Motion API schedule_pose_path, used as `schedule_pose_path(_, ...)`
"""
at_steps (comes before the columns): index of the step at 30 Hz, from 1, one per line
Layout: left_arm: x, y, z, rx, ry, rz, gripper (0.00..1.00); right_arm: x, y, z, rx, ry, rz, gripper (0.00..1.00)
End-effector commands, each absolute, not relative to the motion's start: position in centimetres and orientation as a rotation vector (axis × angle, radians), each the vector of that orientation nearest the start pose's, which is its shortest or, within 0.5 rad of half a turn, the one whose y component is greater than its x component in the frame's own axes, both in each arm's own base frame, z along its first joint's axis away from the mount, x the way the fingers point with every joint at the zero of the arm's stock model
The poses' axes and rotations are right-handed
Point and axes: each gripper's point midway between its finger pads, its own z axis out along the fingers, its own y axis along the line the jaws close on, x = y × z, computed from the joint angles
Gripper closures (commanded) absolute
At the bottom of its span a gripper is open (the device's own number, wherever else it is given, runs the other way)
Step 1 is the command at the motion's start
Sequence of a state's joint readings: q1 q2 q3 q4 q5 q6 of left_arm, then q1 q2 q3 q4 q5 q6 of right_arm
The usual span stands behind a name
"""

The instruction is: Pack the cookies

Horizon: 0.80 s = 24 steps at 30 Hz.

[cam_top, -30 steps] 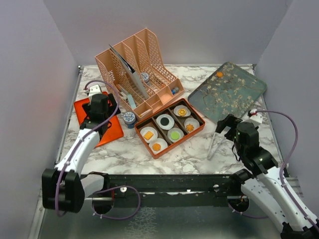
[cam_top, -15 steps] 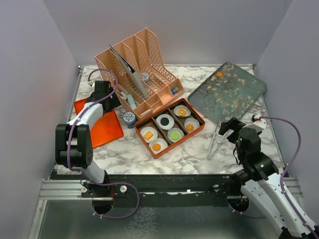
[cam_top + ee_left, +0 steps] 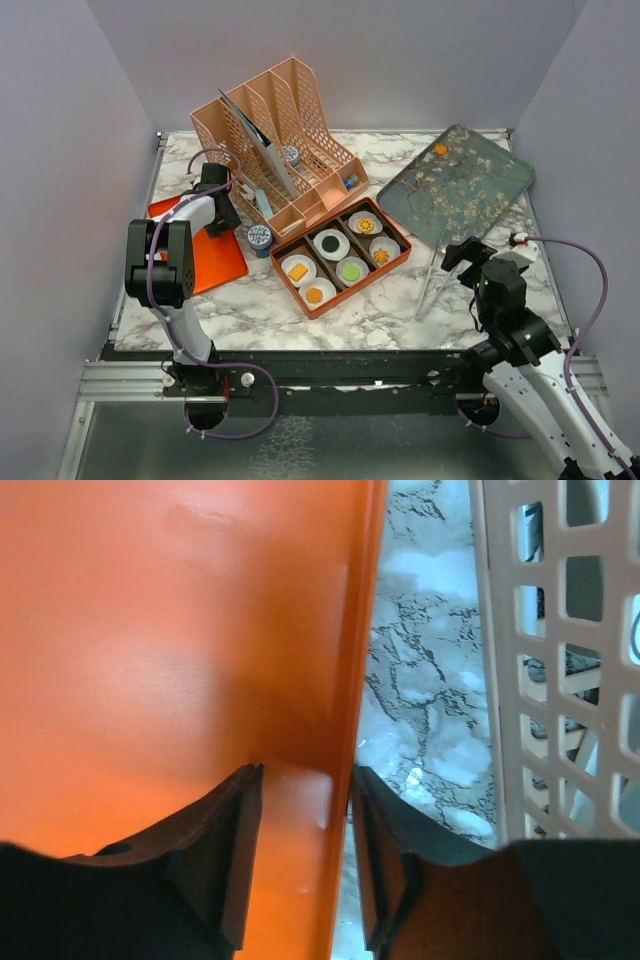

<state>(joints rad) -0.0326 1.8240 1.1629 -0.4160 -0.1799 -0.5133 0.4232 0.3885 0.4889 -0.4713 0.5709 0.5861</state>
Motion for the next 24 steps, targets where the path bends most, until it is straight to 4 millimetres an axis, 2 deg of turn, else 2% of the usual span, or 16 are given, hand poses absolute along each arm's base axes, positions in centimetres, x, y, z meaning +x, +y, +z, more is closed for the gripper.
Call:
schedule_pose_path(1,39.5,-0.1,1.7,-0.684,2.588,0.067,0.63,23.1,1.4,18.0,0.555,1.785,0.109,0.00)
schedule_pose_path(4,39.0,0.2,1.4,-0.674,2.605,0.087,0.82,23.1,1.5,17.9,0.551,1.788,0.112,0.00)
schedule_pose_path(7,38.6,0.3,2.1,-0.661,2.597,0.092,1.00,23.3,2.0,17.9,0.506,1.803,0.124,0.00)
schedule_pose_path(11,38.8,0.9,4.8,-0.671,2.521,0.086,1.00,23.7,3.5,17.7,0.410,1.836,0.166,0.00)
schedule_pose_path(20,38.4,2.1,14.4,-0.812,2.168,0.012,1.00,25.0,8.1,17.9,0.148,1.884,0.321,0.00)
schedule_pose_path(24,37.7,2.3,18.7,-0.891,2.003,-0.058,1.00,25.3,10.7,19.1,0.026,1.866,0.436,0.00)
